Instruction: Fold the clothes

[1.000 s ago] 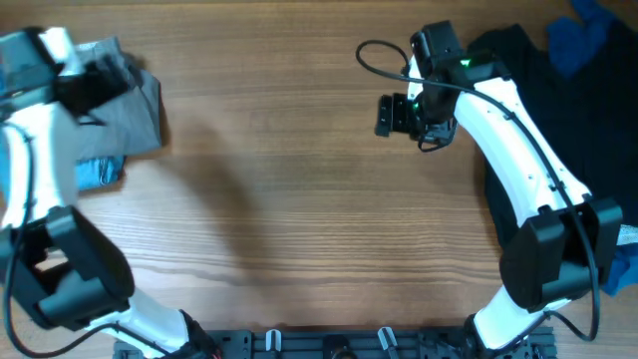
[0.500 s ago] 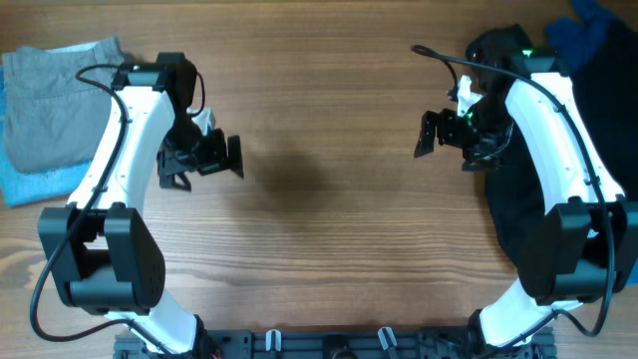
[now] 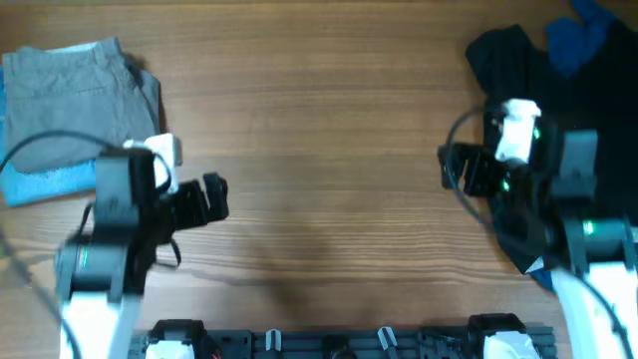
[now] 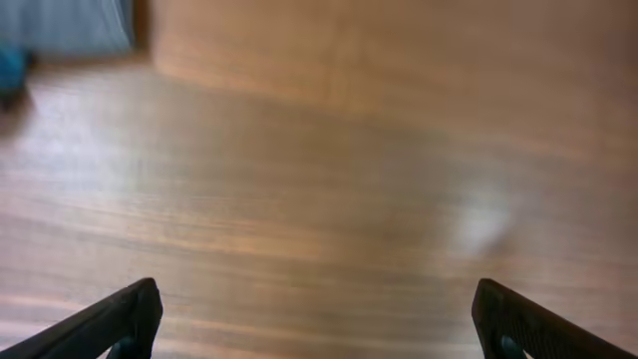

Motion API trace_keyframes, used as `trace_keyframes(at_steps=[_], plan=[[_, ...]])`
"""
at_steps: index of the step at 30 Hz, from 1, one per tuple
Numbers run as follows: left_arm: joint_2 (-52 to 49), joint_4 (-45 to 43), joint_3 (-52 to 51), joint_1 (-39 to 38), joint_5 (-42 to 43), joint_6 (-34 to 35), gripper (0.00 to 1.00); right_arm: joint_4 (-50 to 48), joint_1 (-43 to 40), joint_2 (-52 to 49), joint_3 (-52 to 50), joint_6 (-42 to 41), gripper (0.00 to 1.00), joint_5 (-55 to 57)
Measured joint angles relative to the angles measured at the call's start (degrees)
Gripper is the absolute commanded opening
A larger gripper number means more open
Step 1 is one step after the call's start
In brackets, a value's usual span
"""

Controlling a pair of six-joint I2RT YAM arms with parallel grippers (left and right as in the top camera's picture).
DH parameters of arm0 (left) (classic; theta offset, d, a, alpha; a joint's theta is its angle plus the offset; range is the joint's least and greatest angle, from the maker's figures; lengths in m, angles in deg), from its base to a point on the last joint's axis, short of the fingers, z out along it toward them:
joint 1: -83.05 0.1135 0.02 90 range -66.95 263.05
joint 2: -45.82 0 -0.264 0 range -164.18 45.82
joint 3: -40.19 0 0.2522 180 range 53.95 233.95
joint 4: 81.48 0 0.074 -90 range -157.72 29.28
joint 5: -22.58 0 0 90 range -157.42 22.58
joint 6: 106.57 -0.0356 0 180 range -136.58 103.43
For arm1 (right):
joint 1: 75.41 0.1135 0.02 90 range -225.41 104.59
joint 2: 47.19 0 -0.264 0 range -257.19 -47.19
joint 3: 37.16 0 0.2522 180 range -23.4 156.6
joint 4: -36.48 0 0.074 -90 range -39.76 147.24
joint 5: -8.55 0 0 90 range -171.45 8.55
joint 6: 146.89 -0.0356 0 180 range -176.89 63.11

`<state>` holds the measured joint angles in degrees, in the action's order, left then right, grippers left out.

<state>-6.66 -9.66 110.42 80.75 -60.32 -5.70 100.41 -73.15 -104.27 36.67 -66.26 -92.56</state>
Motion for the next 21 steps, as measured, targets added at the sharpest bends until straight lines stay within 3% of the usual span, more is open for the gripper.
trace_keyframes(at_steps=[8,21], plan=[[15.15,-3.17,-1.77,0.00,-0.37,0.66,1.00,0.87,0.00,3.50,-2.67,-0.87,1.00,2.21],[15.80,-2.99,-1.77,0.00,-0.37,0.66,1.00,0.72,-0.02,-10.97,-2.67,-0.87,1.00,2.40]])
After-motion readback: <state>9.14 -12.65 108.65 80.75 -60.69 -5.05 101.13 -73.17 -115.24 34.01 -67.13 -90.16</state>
